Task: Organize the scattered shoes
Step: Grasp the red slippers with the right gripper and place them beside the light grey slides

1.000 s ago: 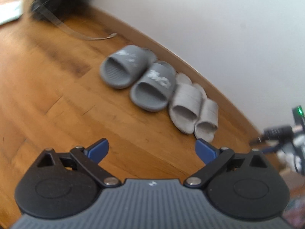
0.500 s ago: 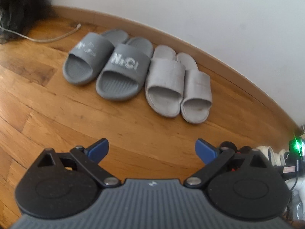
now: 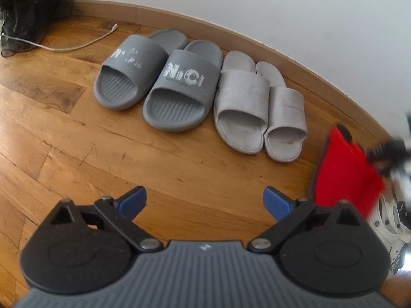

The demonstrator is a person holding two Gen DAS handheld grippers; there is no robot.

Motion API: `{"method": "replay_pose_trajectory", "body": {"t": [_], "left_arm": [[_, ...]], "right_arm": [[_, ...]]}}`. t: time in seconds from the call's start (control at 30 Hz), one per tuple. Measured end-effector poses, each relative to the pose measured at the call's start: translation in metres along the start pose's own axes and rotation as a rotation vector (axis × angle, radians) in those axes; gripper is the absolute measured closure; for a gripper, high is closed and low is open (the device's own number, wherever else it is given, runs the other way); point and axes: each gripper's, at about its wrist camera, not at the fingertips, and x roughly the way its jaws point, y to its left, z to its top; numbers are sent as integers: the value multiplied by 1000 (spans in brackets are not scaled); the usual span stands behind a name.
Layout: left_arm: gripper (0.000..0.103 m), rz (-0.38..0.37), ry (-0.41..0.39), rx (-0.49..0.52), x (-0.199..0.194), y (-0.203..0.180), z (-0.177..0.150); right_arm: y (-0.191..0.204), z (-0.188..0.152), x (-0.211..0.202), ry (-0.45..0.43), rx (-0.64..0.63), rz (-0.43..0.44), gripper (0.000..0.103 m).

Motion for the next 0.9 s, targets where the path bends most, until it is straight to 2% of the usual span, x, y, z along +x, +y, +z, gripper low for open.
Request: {"method": "replay_pose_trajectory", "body": {"t": [0.1, 0.37, 0.7, 0.9], "left_arm": [[5, 5, 21, -3, 4, -1, -2], [5, -5, 43, 54, 6, -13, -10], [5, -17, 27, 104, 2, -29, -13], [5, -47, 37, 101, 3, -35, -15]], "right_arm": [[19, 41, 13, -7, -37, -28, 72], [51, 102, 22, -33, -74, -24, 72], [46, 121, 31, -46, -55, -14, 70], [39, 113, 10, -89, -83, 51, 50]]}}
